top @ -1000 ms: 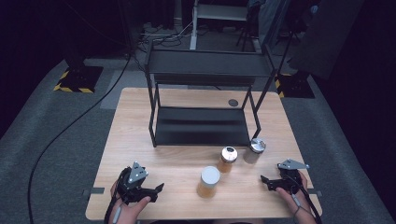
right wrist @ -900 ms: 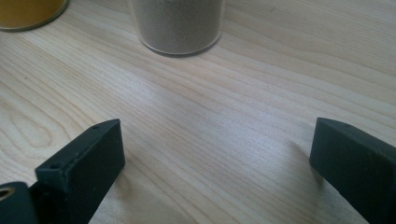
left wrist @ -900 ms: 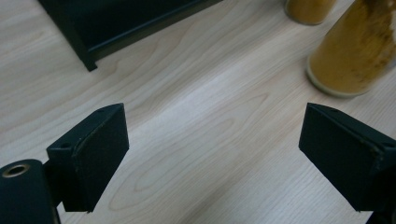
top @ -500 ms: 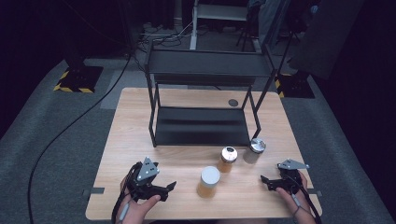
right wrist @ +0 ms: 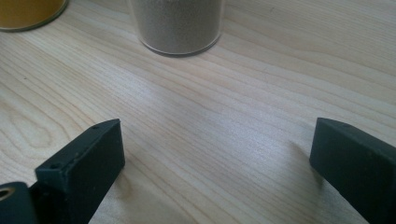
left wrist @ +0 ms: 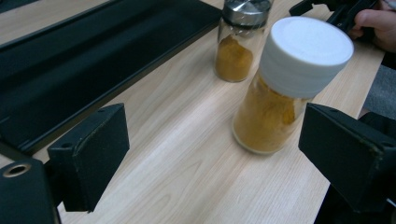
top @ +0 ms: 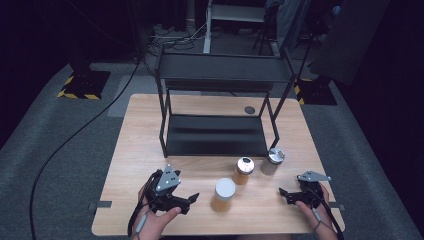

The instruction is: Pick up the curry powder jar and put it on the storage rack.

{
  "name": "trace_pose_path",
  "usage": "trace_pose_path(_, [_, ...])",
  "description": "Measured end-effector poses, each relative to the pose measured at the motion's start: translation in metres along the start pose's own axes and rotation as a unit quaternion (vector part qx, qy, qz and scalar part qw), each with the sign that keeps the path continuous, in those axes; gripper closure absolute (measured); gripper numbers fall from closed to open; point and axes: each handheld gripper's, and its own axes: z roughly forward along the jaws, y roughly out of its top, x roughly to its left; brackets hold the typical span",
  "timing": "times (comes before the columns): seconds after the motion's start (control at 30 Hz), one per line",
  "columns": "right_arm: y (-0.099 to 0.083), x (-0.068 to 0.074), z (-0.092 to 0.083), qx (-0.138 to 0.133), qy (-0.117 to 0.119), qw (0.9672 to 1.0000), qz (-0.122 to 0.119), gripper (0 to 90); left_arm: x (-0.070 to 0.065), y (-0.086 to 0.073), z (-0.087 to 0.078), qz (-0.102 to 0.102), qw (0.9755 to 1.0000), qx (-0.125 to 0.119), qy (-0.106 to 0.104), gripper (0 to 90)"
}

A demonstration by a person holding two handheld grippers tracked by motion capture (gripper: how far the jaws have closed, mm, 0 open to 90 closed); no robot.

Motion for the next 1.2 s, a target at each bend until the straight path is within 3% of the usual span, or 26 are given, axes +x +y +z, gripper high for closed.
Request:
trace_pose_path(0.53, [0.000,0.001,0.000,0.000,-0.001,1.0000,0.000,3.2,-0.011,0.023,0.019,0.028,0.9991,-0.007,-0.031,8.6])
trace_pose_path(1.2, [0.000,0.001,0.000,0.000,-0.002,1.0000,0.001,3.2,-0.021,0.037,0.039,0.039,0.9976,-0.012,-0.056,8.3])
